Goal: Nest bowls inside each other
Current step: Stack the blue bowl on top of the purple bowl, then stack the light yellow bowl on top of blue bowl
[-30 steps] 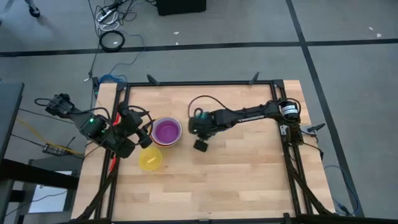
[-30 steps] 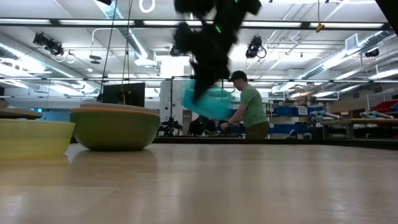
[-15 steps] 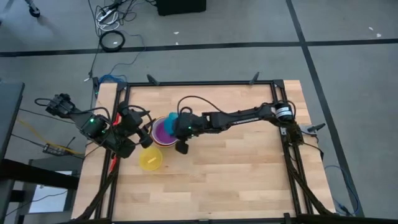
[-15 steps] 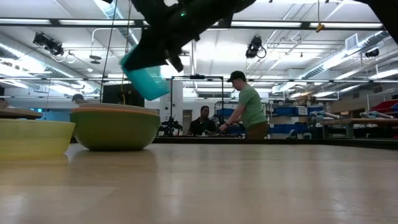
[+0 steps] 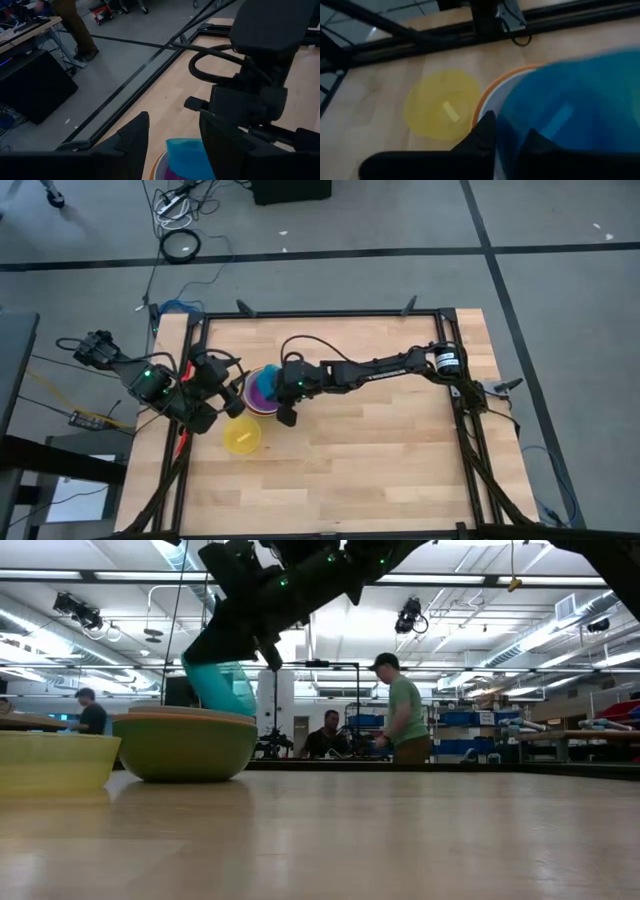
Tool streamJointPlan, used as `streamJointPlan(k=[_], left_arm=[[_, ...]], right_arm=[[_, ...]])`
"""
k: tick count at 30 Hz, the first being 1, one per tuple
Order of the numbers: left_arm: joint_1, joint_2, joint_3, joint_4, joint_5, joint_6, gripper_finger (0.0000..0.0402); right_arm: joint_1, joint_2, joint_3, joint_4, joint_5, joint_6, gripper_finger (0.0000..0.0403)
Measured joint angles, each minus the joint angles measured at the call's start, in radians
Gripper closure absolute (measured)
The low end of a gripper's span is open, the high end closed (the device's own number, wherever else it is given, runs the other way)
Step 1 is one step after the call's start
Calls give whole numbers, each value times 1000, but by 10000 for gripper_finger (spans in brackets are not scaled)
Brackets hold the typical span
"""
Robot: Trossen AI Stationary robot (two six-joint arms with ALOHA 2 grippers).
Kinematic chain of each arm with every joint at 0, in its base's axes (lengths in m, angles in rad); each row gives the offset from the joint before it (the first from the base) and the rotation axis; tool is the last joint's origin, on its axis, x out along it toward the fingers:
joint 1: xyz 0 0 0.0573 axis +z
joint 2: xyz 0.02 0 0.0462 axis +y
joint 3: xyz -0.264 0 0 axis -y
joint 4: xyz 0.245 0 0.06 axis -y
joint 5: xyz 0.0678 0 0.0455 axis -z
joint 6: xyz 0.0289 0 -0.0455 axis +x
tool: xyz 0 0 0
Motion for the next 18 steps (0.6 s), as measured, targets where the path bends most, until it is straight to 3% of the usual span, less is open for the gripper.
streamJointPlan(k=[8,14,18], left_arm=[[0,0,0,1,0,0,218],[0,0,0,-3,8,0,218],[0,-12,0,-58,147,-55,218]], right_arm=[[0,-1,0,10,0,23,310],[0,-3,1,-24,1,26,283],[-8,-46,1,-216,37,7,282]])
